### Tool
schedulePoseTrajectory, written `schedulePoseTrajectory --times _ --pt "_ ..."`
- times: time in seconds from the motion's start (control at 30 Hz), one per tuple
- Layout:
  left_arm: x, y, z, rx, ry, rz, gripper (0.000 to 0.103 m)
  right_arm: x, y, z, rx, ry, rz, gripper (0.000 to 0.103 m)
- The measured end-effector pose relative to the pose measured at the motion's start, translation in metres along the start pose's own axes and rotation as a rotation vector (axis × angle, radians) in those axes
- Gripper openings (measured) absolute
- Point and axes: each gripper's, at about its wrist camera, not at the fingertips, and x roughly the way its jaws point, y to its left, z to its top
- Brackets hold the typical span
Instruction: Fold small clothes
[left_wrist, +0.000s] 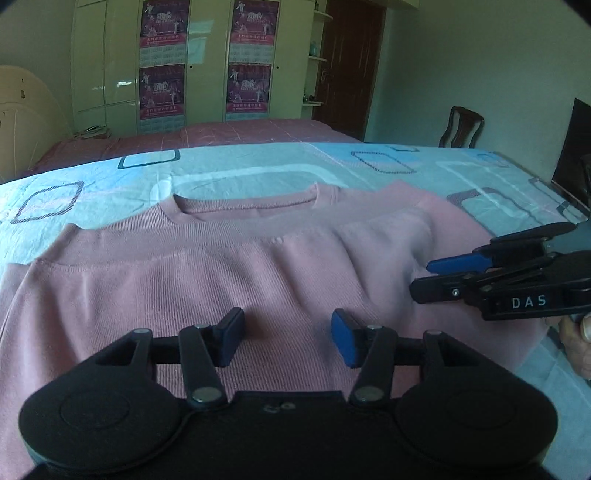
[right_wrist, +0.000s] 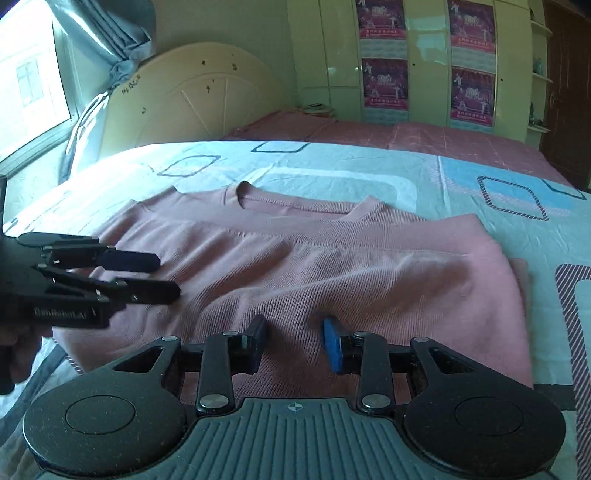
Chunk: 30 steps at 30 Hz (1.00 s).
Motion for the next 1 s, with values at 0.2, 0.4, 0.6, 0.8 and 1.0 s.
schedulePoseTrajectory --times 0.2,0.4,0.6,0.8,1.0 --pt "-0.02 0.029 0.005 -0.047 -0.061 0.005 0.057 -0.021 -0.015 0.004 0.054 -0.02 0.017 0.034" --pt "0.007 0.075 0.029 -0.061 -0.008 0.098 0.06 0.011 -0.033 0.039 0.116 -0.011 0.013 0.034" --pt "0.013 0.145 0.023 -0.146 0.023 0.25 0.062 0.032 -0.092 0.04 0.215 0.016 -0.174 0.013" --pt "-0.002 0.129 0.026 -0.098 -0.002 0.259 0.058 0.019 -0.067 0.053 0.102 0.035 -0.221 0.02" --pt "-0.014 0.048 0.025 -0.039 -0.062 0.087 0.072 0.006 0.0 0.042 0.013 -0.034 -0.06 0.058"
